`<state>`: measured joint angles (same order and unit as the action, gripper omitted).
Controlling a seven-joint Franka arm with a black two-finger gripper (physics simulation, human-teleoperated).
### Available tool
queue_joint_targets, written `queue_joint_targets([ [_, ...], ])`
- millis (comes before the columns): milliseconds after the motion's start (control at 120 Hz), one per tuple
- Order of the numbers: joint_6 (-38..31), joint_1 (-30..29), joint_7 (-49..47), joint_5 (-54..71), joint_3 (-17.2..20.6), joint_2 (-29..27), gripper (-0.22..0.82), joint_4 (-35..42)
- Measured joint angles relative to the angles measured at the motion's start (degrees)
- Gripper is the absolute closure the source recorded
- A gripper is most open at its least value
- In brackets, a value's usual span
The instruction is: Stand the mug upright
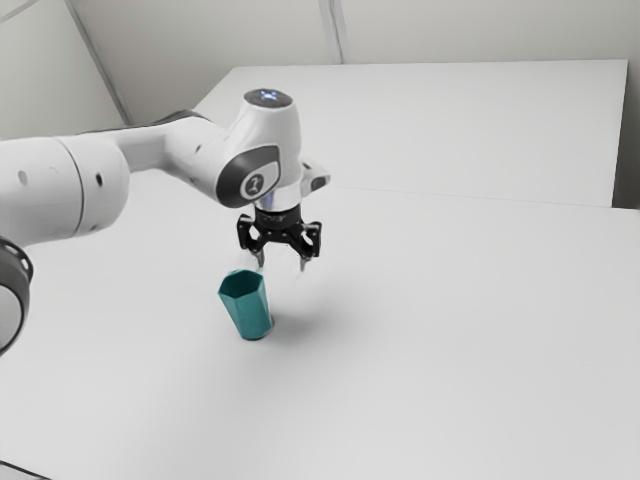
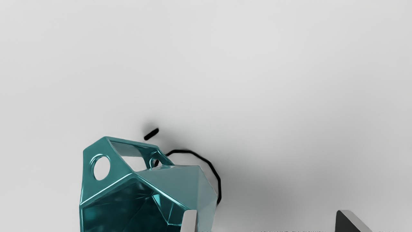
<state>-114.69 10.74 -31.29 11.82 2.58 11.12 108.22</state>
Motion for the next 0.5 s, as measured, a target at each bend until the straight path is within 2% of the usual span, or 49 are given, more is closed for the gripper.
queue_joint_targets([
  [108,0.46,0.04,0.24,-1.01,0.79,-1.33,0.09,-2.16],
  [208,1.51,-0.08,2.66,-3.50,0.82,-4.83,0.05,-2.97],
  [300,3.66,0.09,7.26,-7.01,-0.33,-7.44,0.04,-5.37],
  [500,12.43,-0.47,18.89,-9.57,-4.38,-7.69,0.01,-16.36],
])
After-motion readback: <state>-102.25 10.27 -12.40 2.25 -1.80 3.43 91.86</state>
